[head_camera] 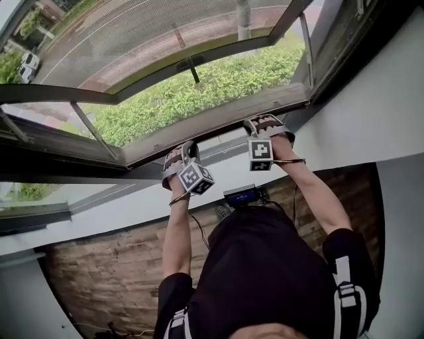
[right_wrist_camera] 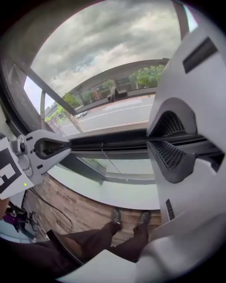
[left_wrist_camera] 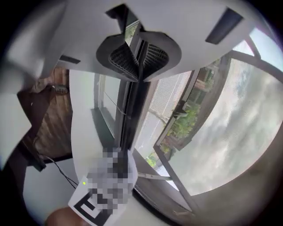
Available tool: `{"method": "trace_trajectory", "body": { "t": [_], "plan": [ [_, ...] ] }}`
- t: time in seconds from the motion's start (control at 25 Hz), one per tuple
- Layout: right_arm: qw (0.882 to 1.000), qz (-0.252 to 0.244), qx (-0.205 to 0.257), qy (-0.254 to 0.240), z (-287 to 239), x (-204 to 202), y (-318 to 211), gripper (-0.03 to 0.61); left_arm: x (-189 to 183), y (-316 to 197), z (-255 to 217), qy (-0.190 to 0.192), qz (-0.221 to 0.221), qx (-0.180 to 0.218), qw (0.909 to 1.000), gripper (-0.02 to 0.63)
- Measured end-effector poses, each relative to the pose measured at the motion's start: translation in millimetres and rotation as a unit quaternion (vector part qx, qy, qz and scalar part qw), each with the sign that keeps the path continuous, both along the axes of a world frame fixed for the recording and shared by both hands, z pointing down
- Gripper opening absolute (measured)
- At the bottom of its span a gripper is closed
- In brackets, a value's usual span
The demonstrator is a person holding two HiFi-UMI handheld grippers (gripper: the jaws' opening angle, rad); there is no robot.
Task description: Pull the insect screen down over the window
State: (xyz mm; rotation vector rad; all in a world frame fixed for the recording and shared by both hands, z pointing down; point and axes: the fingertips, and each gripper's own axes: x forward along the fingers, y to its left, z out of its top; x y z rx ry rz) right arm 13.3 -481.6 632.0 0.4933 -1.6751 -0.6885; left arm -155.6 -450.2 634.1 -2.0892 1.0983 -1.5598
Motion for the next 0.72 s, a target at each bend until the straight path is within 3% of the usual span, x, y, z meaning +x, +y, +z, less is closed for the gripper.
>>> {"method": "trace_trajectory", "body": {
  "t": [0.08, 0.16, 0.2, 0.28, 0.4, 0.48, 0.52, 0.6, 0.72],
  "plan": [
    [0.998, 0.043, -0.013, -0.048, -12, 9, 6, 0.021, 0, 4, -8, 0.067, -0.024, 0.000, 0.9975, 0.035],
    [0.989, 0.078, -0.035, -0.124, -17, 14, 18, 0.021, 4, 14, -17, 0.172, -0.053, -0.009, 0.9836, 0.035],
    [0.980, 0.093, -0.050, -0.169, -21, 13, 28, 0.021, 5, 21, -23, 0.235, -0.069, -0.015, 0.9694, 0.035],
    [0.953, 0.123, -0.082, -0.263, -34, 9, 50, 0.021, 2, 35, -40, 0.357, -0.101, -0.024, 0.9284, 0.035],
    [0.895, 0.175, -0.129, -0.389, -41, 8, 83, 0.021, -7, 57, -68, 0.496, -0.126, -0.030, 0.8585, 0.035],
    [0.856, 0.206, -0.149, -0.451, -46, 10, 105, 0.021, -12, 74, -75, 0.552, -0.119, -0.034, 0.8245, 0.035],
    [0.841, 0.218, -0.151, -0.472, -50, 12, 115, 0.021, -15, 82, -77, 0.569, -0.113, -0.036, 0.8139, 0.035],
    [0.819, 0.237, -0.146, -0.501, -60, 13, 133, 0.020, -21, 93, -82, 0.588, -0.102, -0.041, 0.8011, 0.034],
    [0.798, 0.254, -0.129, -0.531, -77, 11, 157, 0.020, -27, 102, -91, 0.608, -0.080, -0.043, 0.7892, 0.034]
  ]
}}
